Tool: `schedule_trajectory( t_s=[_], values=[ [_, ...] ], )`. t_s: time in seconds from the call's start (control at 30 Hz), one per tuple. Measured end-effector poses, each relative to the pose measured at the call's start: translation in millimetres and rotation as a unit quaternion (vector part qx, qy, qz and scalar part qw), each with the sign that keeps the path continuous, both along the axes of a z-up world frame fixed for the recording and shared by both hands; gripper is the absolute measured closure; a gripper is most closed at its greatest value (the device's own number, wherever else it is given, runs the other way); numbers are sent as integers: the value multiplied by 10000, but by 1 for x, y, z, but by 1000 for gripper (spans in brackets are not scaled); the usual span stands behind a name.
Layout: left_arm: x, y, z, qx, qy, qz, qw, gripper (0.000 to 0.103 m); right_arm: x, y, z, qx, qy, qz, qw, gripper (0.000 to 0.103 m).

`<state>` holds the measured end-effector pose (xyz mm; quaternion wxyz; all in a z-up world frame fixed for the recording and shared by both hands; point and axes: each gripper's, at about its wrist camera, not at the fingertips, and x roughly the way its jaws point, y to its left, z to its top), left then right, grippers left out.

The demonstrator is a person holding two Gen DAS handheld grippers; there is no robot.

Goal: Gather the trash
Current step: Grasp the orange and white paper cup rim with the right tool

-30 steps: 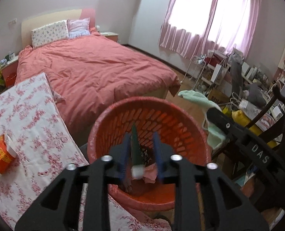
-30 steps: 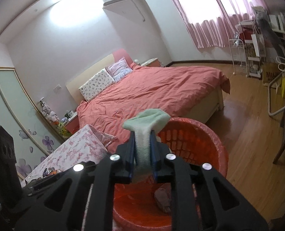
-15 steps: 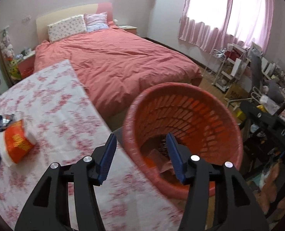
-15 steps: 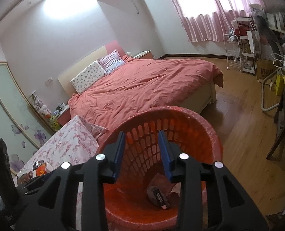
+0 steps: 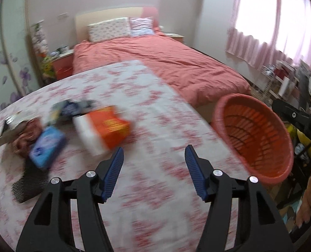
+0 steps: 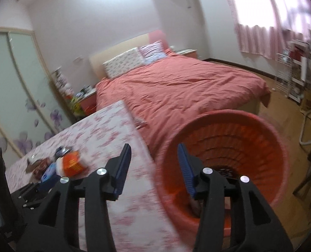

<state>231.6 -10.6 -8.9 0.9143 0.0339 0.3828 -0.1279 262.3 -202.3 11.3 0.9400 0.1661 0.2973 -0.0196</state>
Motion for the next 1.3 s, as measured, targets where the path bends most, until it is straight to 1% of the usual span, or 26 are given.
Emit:
schedule_trajectory(
  t_s=[0.17,0.33,0.53,0.7,0.9,0.97,1.03,1.07,1.13,1.23,1.3],
  values=[
    [-5,58,0,20,-50,532,9986,40,15,57,0,-108,154,531,9984,53],
    [-9,112,-2,-27,-34,1035,9946,40,29,122,-10,-306,329,1064,9933,52],
    [-16,157,-6,-63,-14,1429,9897,40,43,181,-21,-515,496,1438,9870,52],
    [-19,187,-10,-153,38,1667,9859,40,58,217,-30,-802,630,1482,9837,52],
    [-17,207,-15,-217,104,1798,9834,40,77,241,-41,-1369,796,1221,9798,52],
    [-18,211,-17,-244,134,1804,9832,40,81,241,-46,-1493,896,1125,9783,57],
    [-17,214,-20,-267,171,1802,9831,40,84,238,-51,-1548,1028,1032,9771,69],
    [-17,214,-21,-276,186,1794,9832,40,85,237,-52,-1541,1069,1011,9770,72],
    [-16,214,-24,-285,226,1774,9835,40,83,231,-54,-1459,1112,959,9783,82],
    [-14,212,-27,-298,274,1729,9841,40,80,220,-54,-1341,1087,872,9811,89],
    [-12,210,-28,-300,302,1701,9845,40,77,212,-53,-1242,1031,814,9835,92]
  ],
)
